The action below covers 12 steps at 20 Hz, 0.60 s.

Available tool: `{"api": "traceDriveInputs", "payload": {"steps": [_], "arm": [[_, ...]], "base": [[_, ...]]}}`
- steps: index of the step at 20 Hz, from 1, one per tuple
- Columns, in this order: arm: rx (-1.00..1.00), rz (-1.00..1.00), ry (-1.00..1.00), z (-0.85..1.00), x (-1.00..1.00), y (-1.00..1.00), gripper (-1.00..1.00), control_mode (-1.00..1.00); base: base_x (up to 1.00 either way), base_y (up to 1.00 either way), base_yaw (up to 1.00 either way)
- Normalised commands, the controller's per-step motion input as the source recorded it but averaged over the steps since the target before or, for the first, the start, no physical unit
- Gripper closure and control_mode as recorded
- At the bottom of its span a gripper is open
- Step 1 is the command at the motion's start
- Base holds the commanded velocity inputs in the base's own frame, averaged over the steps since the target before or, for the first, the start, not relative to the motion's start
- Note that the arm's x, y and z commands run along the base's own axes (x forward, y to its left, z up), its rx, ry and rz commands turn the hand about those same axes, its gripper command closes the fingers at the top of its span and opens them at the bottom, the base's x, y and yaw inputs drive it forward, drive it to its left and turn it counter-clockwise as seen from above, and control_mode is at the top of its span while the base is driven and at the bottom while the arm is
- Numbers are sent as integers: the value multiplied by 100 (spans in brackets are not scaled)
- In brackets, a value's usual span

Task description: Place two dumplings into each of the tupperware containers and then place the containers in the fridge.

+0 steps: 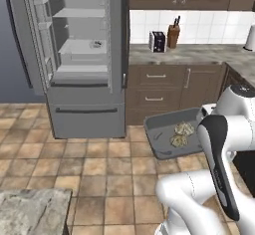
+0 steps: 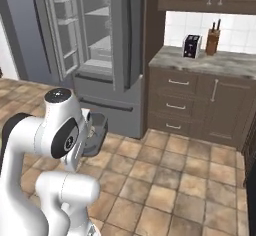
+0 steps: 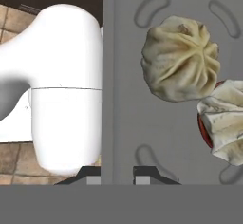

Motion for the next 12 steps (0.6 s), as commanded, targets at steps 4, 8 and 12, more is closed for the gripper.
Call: {"api": "traceDriveInputs", "payload": {"steps": [4, 8, 12], "arm": [[0, 0, 0, 0, 0, 0, 100, 100], [0, 0, 0, 0, 0, 0, 100, 100], [0, 0, 0, 0, 0, 0, 100, 100]], "base": [[83, 12, 25], [64, 27, 33], [63, 31, 36]]}}
